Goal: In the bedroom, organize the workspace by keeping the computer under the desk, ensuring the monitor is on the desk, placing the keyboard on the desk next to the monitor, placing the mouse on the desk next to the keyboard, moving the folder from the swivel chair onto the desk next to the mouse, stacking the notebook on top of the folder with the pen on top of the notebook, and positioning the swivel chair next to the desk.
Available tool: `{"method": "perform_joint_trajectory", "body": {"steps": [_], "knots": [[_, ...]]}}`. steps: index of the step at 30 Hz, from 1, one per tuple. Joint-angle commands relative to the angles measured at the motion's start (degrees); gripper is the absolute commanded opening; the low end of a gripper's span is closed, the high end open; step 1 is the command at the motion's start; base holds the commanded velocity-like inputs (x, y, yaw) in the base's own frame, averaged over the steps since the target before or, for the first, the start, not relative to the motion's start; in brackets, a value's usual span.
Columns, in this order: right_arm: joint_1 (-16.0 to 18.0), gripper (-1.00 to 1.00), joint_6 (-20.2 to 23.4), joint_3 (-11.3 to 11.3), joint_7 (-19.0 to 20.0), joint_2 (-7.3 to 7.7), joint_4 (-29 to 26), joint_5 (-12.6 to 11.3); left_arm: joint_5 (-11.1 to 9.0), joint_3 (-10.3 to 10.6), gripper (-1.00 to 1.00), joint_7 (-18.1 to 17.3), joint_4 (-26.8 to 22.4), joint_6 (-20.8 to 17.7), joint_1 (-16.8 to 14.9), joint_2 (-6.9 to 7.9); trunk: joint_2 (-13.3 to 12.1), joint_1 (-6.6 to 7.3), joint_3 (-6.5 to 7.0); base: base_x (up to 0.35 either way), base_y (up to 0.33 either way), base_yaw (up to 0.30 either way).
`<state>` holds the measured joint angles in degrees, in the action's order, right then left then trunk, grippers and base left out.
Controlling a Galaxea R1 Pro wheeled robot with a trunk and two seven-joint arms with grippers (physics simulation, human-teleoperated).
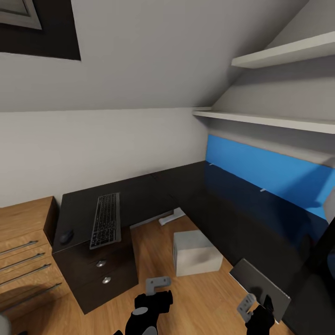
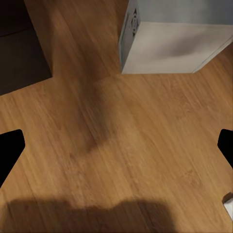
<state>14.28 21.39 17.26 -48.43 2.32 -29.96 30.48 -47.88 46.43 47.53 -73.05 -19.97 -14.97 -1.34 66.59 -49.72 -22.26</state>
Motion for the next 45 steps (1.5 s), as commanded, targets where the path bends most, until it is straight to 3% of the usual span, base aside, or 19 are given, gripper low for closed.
{"method": "perform_joint_trajectory", "body": {"steps": [1, 10, 11, 45], "knots": [[0.04, 1.0, 0.49, 0.32, -0.18, 0.06, -0.01, 0.02, -0.23, 0.08, 1.0, 0.39, -0.03, -0.2, -0.06, 0.01, 0.04, 0.0, -0.07, 0.022, -0.026, 0.0], [0.04, 1.0, 0.49, 0.32, -0.18, 0.06, 0.4, 0.02, -0.22, 0.07, 1.0, 0.38, 0.09, -0.18, -0.06, 0.02, 0.04, 0.0, -0.07, 0.005, -0.006, 0.0], [0.04, -1.0, 0.49, 0.32, -0.18, 0.06, 0.56, 0.02, -0.23, 0.07, 1.0, 0.39, 0.1, -0.18, -0.06, 0.02, 0.04, 0.0, -0.07, 0.0, 0.0, 0.0], [0.05, -1.0, 0.49, 0.32, -0.26, -0.21, 1.49, 0.02, -0.2, 0.08, 1.0, 0.44, 0.1, -0.19, -0.06, -0.07, 0.04, 0.0, -0.07, 0.0, 0.0, 0.0]]}}
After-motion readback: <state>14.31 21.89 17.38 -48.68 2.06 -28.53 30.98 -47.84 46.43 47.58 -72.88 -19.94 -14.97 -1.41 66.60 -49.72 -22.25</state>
